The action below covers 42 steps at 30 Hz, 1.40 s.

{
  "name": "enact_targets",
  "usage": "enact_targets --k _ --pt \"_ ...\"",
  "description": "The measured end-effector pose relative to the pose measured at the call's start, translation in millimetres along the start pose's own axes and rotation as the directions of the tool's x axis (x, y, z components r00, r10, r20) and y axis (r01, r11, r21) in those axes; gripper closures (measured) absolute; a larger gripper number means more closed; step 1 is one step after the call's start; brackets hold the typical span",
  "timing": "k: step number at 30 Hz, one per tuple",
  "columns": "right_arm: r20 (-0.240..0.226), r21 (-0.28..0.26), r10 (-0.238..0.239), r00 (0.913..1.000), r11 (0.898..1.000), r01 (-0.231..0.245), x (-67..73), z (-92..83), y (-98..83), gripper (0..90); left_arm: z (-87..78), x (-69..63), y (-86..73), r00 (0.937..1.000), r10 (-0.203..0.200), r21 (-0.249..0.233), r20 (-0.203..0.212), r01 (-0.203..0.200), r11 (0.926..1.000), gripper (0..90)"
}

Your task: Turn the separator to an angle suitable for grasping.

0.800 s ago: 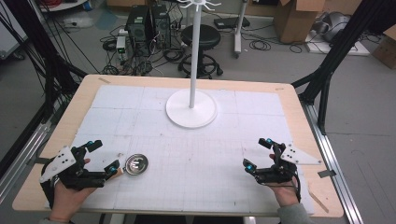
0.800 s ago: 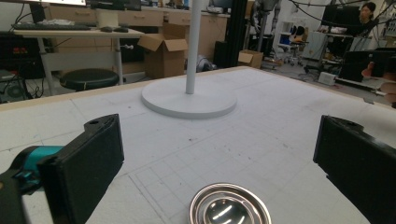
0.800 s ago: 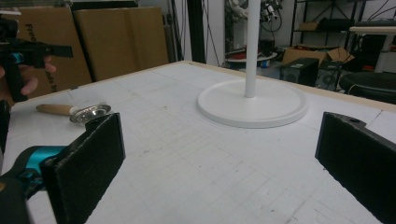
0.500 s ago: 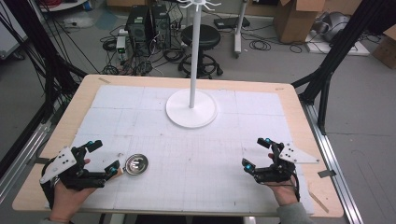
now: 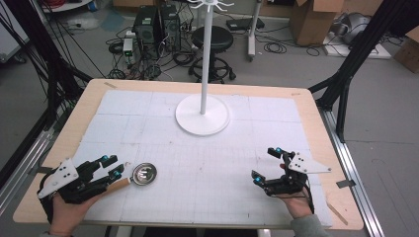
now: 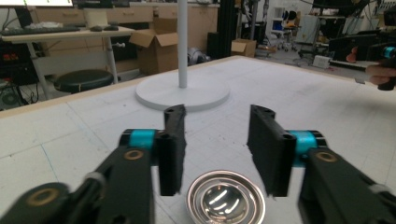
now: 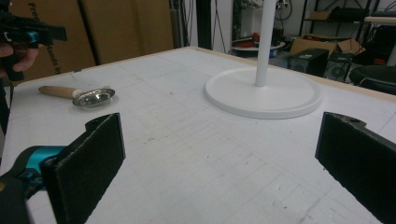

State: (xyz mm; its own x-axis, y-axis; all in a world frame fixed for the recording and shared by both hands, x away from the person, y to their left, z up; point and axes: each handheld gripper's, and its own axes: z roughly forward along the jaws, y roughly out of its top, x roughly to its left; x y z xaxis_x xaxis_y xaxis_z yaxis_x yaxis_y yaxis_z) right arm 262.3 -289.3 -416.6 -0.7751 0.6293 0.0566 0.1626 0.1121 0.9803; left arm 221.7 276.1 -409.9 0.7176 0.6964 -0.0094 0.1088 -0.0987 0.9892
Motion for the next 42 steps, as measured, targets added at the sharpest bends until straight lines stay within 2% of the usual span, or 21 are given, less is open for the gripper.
enact_targets --k 5,7,13,19,21,25,30,35,42 --pt "0.0 0.003 -0.004 1.0 1.0 0.004 1.6 0.7 0.3 0.7 -1.7 -2.0 0.1 0.9999 0.01 0.037 -0.007 -0.01 0.9993 88.7" --pt "-0.004 0.008 -0.004 1.0 1.0 0.005 2.4 1.8 0.3 0.7 -3.8 -2.0 0.6 1.0 0.007 0.045 0.001 -0.007 0.9989 89.6" --pt "-0.011 0.011 -0.012 0.9999 1.0 0.012 1.9 5.8 0.5 0.6 -7.8 -1.9 -1.6 0.9999 0.0 0.058 -0.012 0.0 0.9983 89.7" --pt "-0.013 0.008 -0.012 0.9999 1.0 0.012 0.7 6.9 0.6 0.6 -12.6 -1.3 -9.4 0.9996 -0.004 0.089 -0.029 0.006 0.996 89.7" --pt "-0.01 0.008 -0.012 0.9999 1.0 0.012 0.8 6.7 0.6 0.6 -15.5 -1.8 -15.6 0.9995 0.01 0.11 -0.031 -0.007 0.9939 89.7" --pt "-0.008 0.013 -0.015 0.9998 1.0 0.016 1.8 7.1 0.5 0.7 -17.8 -2.1 -25.1 0.9997 0.002 0.146 -0.026 0.001 0.9893 89.7" --pt "-0.009 0.02 -0.018 0.9998 1.0 0.018 2.5 7.6 0.3 0.6 -13.1 -5.6 -28.3 1.0 0.002 0.186 -0.007 0.0 0.9826 89.8" --pt "-0.009 0.018 -0.017 0.9998 1.0 0.017 1.9 7.6 0.3 0.6 -4.6 -12.1 -32.7 0.9998 0.016 0.249 0.007 -0.018 0.9683 89.7" --pt "-0.009 0.019 -0.02 0.9998 1.0 0.02 2.0 7.9 0.2 0.6 -0.2 -13.8 -36.6 0.9999 0.014 0.299 0.003 -0.014 0.9541 89.8"
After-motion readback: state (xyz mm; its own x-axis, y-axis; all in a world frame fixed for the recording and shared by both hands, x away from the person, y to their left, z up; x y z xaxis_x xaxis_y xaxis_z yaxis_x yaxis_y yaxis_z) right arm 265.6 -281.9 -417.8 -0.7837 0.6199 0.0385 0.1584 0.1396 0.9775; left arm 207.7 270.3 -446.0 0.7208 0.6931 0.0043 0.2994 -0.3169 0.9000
